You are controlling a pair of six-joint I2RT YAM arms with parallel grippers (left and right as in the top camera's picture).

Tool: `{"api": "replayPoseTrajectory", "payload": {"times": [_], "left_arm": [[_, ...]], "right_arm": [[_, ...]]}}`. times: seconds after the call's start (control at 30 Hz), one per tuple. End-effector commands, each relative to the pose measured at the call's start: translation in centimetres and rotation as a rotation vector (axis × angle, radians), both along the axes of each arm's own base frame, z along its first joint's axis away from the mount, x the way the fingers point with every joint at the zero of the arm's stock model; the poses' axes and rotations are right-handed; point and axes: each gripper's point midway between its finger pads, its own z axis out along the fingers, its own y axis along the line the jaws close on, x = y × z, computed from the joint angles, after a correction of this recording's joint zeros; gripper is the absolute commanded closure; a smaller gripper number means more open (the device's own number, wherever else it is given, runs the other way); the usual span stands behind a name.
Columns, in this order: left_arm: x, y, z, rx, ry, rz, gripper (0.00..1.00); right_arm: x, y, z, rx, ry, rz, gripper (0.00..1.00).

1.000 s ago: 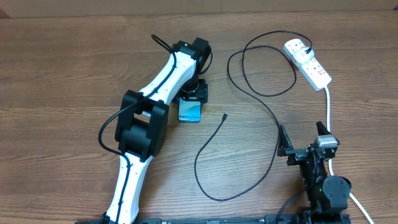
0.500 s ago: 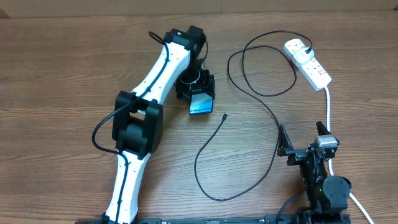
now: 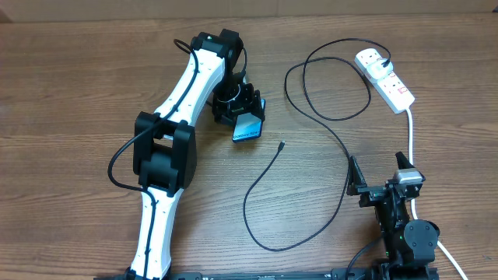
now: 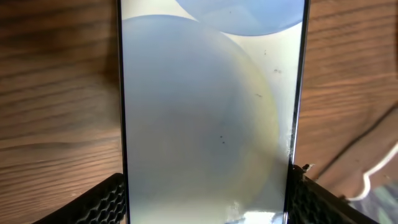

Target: Plug charger to phone and switch on socket

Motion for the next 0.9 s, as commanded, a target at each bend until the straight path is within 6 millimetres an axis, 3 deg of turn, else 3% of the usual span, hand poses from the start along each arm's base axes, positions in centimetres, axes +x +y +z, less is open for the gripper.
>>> {"api": "replayPoseTrajectory", "payload": {"times": [0.0, 0.4, 0.87], "left_arm": [[0.0, -2.2, 2.1, -0.165, 0.014, -0.003, 0.27], [1.4, -1.9, 5.2, -0.419, 0.078, 0.104, 0.27], [1.6, -1.2, 4.9, -0.419, 0.026, 0.046, 0.26]], "right_arm": [[0.0, 0.0, -0.2, -0.004, -0.004, -0.002, 0.00], [0.0, 0.0, -0.2, -0.004, -0.004, -0.002, 0.00], [0.0, 0.0, -0.2, -0.004, -0.004, -0.002, 0.00]]}}
